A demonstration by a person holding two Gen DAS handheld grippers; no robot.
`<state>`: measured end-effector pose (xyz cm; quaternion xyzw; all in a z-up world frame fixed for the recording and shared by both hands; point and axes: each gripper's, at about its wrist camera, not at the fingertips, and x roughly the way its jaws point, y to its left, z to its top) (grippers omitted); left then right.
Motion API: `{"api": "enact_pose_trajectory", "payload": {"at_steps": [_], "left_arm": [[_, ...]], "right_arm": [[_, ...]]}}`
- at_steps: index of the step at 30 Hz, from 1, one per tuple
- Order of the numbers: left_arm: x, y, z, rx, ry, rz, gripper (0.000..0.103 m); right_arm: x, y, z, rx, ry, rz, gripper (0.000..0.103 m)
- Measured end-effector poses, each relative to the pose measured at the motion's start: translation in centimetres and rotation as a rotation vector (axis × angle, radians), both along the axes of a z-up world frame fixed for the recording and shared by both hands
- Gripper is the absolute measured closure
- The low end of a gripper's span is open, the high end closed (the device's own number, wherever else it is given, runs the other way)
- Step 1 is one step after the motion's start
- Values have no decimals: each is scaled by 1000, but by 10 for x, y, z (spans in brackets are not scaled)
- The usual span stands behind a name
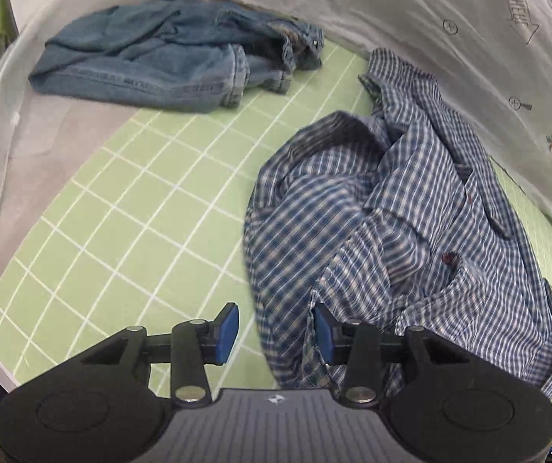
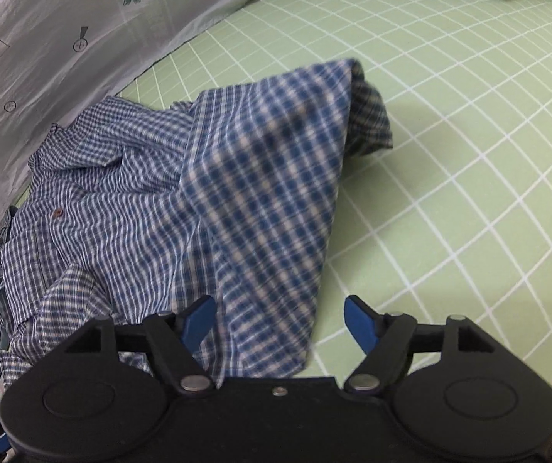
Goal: Fold clothes
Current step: 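Open the left gripper to release the shirt while the right gripper keeps holding it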
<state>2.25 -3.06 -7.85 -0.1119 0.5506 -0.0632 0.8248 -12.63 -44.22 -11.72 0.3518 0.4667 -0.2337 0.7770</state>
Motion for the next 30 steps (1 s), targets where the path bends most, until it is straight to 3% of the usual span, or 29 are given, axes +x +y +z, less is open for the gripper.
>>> {"api": "enact_pose_trajectory", "payload": {"at_steps": [7, 16, 21, 22, 23, 24, 26, 28, 30], "left_arm": [[6, 19, -8, -26, 38, -29, 57], [11, 44, 7, -90, -21, 24, 53], [12, 59, 8, -87, -26, 64, 51], [12, 61, 7, -89, -24, 72, 51], [11, 63, 6, -96, -20, 81, 50], [11, 64, 4, -107, -13, 90, 50], [9, 64, -2, -140, 6, 107, 50], [9, 62, -10, -188, 32, 124, 50], [8, 57, -18, -243, 59, 147, 50]], "right_arm": [[6, 35, -7, 25, 18, -4, 26], [17, 52, -10, 143, -69, -97, 17], [34, 65, -18, 145, -48, -70, 19], [37, 66, -18, 135, -49, -60, 22], [41, 68, -19, 134, -52, -41, 40], [44, 67, -20, 155, -57, -18, 65], [48, 64, -23, 225, -90, -13, 84], [49, 59, -22, 293, -140, -26, 94], [49, 51, -15, 343, -194, -50, 96]]}}
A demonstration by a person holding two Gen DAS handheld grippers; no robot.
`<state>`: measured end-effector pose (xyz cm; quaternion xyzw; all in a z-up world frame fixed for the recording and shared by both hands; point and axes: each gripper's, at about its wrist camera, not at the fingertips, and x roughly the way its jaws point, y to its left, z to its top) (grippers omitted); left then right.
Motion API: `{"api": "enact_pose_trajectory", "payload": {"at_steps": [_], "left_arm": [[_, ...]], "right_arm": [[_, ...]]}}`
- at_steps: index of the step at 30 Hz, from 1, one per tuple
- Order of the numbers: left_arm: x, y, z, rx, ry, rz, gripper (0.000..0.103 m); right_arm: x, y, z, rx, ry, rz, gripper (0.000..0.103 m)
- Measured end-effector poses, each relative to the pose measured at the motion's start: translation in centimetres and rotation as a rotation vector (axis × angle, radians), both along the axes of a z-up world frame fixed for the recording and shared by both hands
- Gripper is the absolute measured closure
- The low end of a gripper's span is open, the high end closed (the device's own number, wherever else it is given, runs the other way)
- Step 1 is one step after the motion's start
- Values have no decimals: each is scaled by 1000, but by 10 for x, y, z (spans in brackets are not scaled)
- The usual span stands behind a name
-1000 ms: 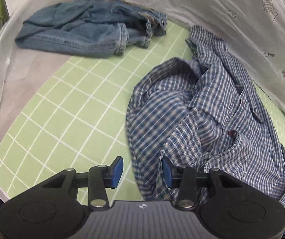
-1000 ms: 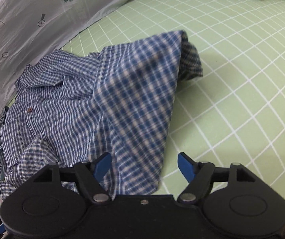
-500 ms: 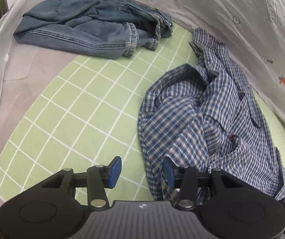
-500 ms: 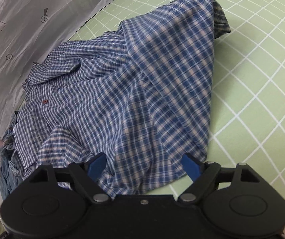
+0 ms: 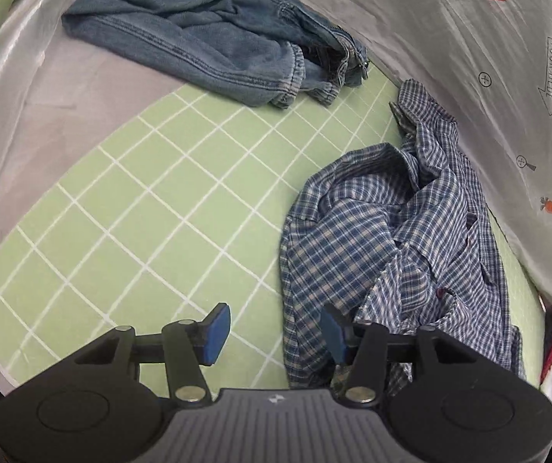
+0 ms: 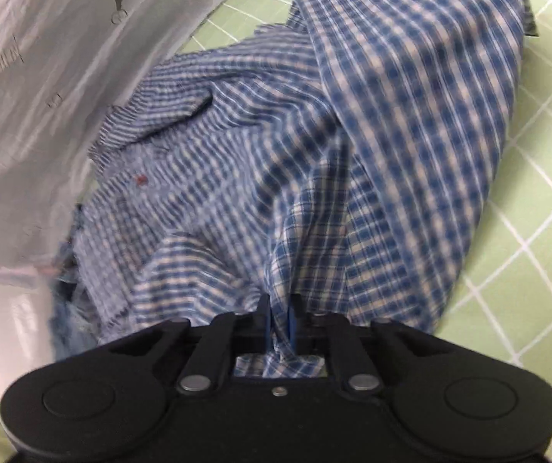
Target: Fold clothes
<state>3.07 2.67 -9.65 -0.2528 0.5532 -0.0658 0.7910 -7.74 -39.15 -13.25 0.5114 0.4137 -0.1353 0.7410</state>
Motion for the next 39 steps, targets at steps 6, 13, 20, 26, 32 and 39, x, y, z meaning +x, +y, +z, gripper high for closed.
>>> {"api": "enact_pose_trajectory", "payload": {"at_steps": [6, 13, 20, 26, 32, 39], "left_arm": [[-1, -15, -28, -181, 86, 138, 50], [3, -24, -36, -156, 93, 258, 49], [19, -26, -34, -38, 77, 276, 39], [40, -34, -35, 5, 67, 237, 32], [63, -49, -32, 77, 26, 157, 31], [70, -65, -31, 119, -6, 104, 33]], "right_arm": [[9, -26, 25, 63, -87, -32, 98], [15, -54, 36, 9, -74, 9, 98], [15, -76, 22, -37, 77, 5, 68], [6, -92, 13, -23, 179, -86, 41], [1, -95, 6, -60, 261, -122, 31], [1, -100, 1, -118, 330, -156, 19]]}}
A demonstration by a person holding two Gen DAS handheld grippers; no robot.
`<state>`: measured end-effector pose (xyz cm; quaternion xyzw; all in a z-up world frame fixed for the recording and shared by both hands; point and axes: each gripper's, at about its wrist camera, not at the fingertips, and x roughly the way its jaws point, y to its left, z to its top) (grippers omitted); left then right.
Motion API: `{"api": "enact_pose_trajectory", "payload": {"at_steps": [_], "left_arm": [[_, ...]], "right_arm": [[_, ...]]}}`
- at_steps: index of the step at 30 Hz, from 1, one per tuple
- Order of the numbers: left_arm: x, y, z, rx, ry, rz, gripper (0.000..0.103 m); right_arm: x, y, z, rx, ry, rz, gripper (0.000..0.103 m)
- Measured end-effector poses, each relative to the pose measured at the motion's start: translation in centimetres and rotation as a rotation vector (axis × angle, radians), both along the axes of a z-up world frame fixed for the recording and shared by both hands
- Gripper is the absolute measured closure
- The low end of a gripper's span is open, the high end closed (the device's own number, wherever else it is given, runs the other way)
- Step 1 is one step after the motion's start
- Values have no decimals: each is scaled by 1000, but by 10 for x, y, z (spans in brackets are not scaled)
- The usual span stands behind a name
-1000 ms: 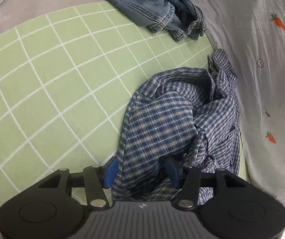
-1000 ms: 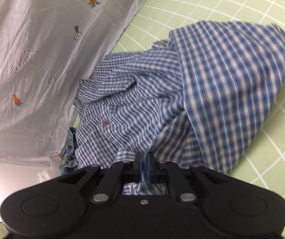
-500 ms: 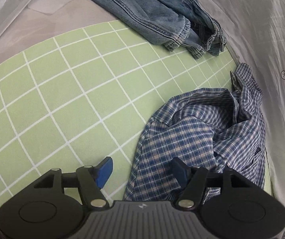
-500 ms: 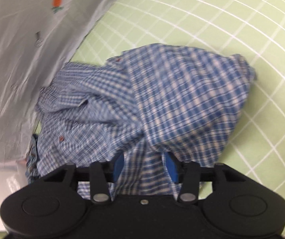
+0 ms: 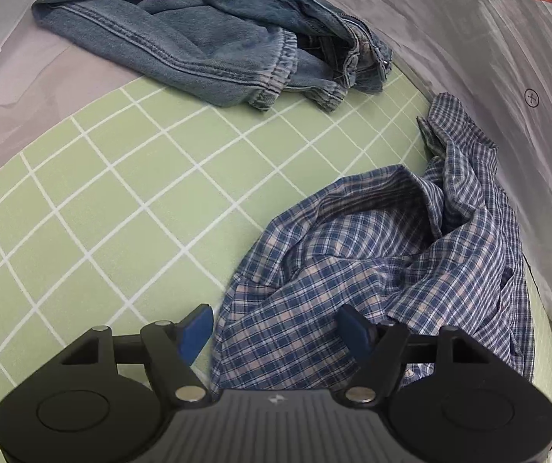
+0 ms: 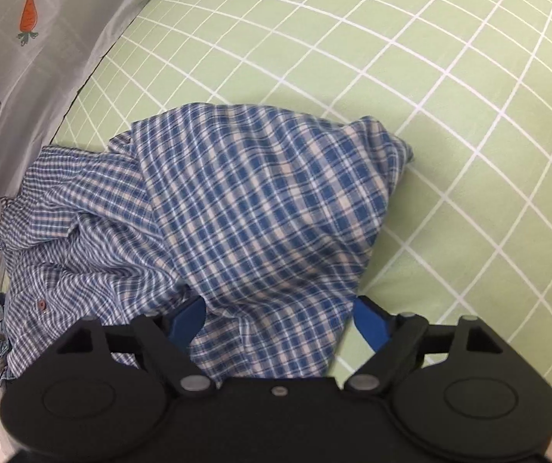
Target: Fold clothes
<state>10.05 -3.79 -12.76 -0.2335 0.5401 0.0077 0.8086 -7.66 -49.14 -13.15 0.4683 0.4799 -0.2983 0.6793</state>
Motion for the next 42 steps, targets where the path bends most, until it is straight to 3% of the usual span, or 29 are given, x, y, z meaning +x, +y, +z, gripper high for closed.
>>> {"api": "enact_pose_trajectory", "payload": {"at_steps": [1, 6, 8, 10, 11, 13, 14, 16, 23, 27, 31, 36, 42], "left_arm": [[0, -2, 0, 7, -2, -7, 33], [1, -6, 0, 15, -3, -18, 57], [1, -6, -2, -20, 19, -16, 84], [-1, -4, -5, -85, 41, -2, 93], [-4, -4, -4, -108, 36, 1, 95], [-10, -5, 2, -116, 14, -12, 97], [-13, -5, 5, -119, 4, -16, 97], [-21, -1, 12, -142, -16, -14, 98], [-69, 13, 29, -156, -49, -26, 99], [-105, 21, 29, -162, -18, -22, 100], [-137, 36, 30, -242, 9, 51, 100], [-139, 34, 55, -293, -35, 82, 100], [-105, 13, 87, -320, -126, 53, 100]], "right_arm": [[1, -1, 0, -8, -1, -3, 18], [7, -3, 0, -72, -49, 17, 17], [9, -3, 1, -86, -75, 35, 21], [8, -3, 1, -72, -114, 54, 41], [6, -3, 1, -52, -131, 59, 59], [0, -6, 1, -14, -192, 63, 76], [-4, -6, 2, -1, -231, 62, 91], [-16, -9, 7, 8, -285, 46, 96], [-68, -7, 32, -163, -309, 82, 99], [-107, -11, 34, -165, -271, 51, 99], [-131, -20, 38, -160, -256, 46, 99], [-132, -33, 51, -161, -303, 81, 99], [-106, -51, 60, -129, -376, 79, 99]]}}
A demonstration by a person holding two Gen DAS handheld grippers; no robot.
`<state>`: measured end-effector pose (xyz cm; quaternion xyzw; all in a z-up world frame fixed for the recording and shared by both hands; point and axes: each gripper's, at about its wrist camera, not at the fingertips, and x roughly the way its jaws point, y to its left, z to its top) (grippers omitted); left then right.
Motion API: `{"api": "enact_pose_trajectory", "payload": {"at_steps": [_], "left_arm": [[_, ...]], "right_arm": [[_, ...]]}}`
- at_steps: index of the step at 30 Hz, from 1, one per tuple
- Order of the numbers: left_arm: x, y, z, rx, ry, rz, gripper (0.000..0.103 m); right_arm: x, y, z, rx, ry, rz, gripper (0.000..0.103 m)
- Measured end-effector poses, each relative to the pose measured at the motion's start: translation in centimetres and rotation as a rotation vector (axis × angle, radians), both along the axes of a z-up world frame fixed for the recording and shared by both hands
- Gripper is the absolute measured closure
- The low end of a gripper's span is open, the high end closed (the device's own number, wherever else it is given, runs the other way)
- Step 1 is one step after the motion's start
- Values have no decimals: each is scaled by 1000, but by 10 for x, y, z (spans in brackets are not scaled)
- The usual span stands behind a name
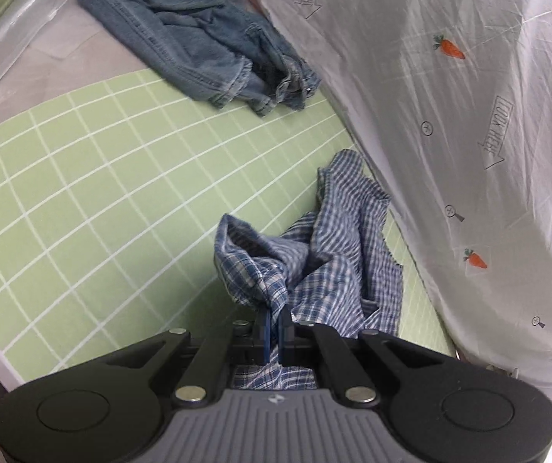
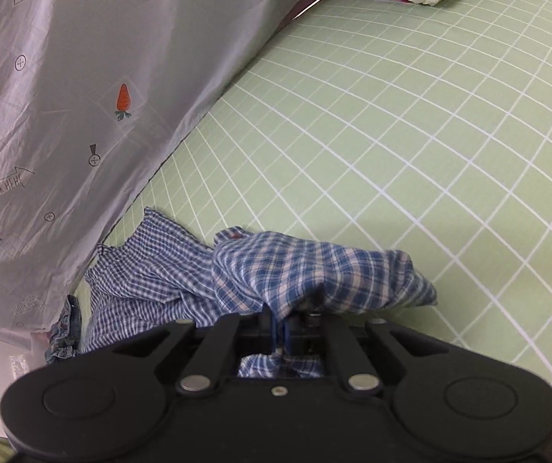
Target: Fold clothes
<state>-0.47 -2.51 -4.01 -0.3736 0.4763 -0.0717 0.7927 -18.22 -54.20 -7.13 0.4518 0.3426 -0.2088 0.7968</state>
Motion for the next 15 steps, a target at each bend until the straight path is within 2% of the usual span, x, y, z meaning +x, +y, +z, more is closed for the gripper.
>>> {"api": "enact_pose_trajectory", "payload": {"at_steps": [7, 11, 15], "left_arm": [[70, -25, 27, -63, -62, -29, 100], [137, -54, 30, -51, -47, -46, 100], [221, -93, 27, -58, -51, -59, 100]], "right_arm": [[51, -34, 18, 15, -66, -20, 99], [101, -62, 25, -39, -53, -24, 98], [170, -91, 22, -62, -43, -26, 98]]}}
